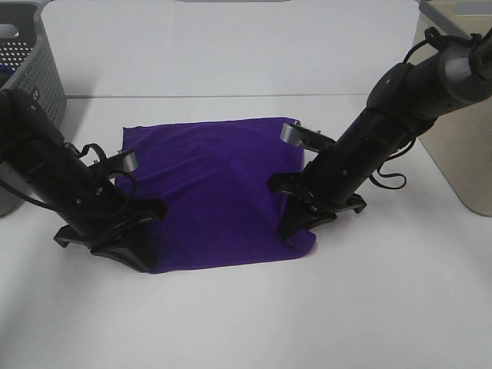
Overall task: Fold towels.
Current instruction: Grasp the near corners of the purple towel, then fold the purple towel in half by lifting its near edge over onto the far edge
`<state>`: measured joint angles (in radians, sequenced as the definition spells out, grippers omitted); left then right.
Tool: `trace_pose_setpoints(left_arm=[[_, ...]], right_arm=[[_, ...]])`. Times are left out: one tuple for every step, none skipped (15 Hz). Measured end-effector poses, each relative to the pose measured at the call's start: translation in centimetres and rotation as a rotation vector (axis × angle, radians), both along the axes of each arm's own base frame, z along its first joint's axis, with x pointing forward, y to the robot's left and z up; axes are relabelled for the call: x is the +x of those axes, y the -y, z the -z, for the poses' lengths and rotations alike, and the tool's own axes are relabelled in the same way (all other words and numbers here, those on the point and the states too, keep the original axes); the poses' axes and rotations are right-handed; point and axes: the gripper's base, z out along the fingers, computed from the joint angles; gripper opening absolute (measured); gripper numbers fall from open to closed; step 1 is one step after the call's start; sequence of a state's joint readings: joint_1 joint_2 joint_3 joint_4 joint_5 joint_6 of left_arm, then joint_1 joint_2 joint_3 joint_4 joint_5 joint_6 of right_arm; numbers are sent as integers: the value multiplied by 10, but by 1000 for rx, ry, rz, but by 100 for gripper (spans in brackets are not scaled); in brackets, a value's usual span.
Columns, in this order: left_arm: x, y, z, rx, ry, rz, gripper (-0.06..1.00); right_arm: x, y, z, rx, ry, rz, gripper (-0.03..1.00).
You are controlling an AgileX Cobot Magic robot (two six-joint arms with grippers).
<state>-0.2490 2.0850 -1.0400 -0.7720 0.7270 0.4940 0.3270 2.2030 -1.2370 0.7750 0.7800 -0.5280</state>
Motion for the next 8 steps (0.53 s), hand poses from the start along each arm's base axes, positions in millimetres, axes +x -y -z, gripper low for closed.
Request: trace_pose_setpoints(left_arm=[[1, 0, 0, -2, 6, 14, 0], [1, 0, 0, -3, 6, 30, 0], [2, 1, -1, -4, 6, 46, 0], [1, 1, -2, 1, 5, 68, 0], [1, 0, -6, 14, 16, 95, 0], [-1, -1, -11, 37, 34, 139, 0], [-2, -3, -21, 54, 67, 163, 0], [0, -4, -39, 55, 132, 166, 0]], right_arm=[[-2, 0, 0, 5, -20, -7, 3], [-4, -1, 1, 11, -46, -19, 3], [-7, -1, 1, 17, -68, -29, 3], [-9, -1, -2, 21, -77, -40, 3], [-11, 0, -6, 11, -69, -59, 3], [-12, 2, -11, -6, -49, -80, 3], [-12, 3, -22, -5, -20, -86, 3], [-11, 3, -37, 6, 21, -84, 3]])
